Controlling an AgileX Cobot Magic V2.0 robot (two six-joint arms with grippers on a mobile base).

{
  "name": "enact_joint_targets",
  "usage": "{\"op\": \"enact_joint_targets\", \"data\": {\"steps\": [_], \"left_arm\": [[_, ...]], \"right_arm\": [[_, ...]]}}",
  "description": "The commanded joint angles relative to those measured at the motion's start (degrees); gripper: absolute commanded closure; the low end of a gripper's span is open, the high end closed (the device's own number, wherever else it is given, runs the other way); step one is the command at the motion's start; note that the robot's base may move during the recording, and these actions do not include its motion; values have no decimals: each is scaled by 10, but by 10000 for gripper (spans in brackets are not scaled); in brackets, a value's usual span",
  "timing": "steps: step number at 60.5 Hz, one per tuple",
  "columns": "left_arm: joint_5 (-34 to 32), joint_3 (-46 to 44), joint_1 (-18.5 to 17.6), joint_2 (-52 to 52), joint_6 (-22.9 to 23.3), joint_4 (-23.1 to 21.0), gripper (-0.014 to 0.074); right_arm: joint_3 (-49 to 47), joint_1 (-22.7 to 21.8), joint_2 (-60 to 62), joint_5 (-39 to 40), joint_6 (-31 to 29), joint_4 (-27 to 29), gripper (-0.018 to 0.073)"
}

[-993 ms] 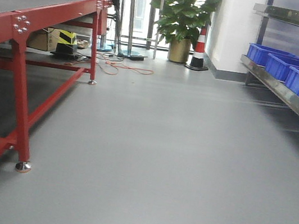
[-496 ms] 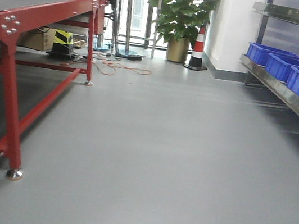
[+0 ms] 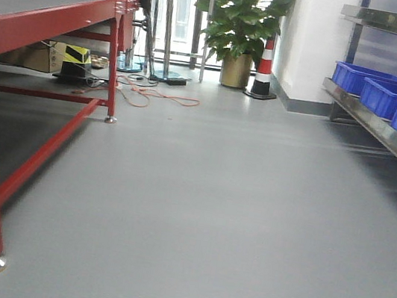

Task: Place cylindrical capacitor in blue bin on shelf
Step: 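Drive to the shelf of blue bins holding both cylinders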

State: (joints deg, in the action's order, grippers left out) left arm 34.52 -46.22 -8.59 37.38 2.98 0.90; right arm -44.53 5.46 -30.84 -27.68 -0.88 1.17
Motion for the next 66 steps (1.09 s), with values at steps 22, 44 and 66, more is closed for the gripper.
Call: {"op": "enact_joint_targets", "data": {"steps": [22,44,66], "left_arm": [[-12,-1,-4,-2,0,-1,707],[-13,-1,-4,-2,0,-1,707],[-13,-1,-4,-2,0,-1,707]], "right_arm": [[-6,0,2,16,-1,-5,708],[-6,0,2,16,-1,-5,708],[-6,0,2,16,-1,-5,708]]}}
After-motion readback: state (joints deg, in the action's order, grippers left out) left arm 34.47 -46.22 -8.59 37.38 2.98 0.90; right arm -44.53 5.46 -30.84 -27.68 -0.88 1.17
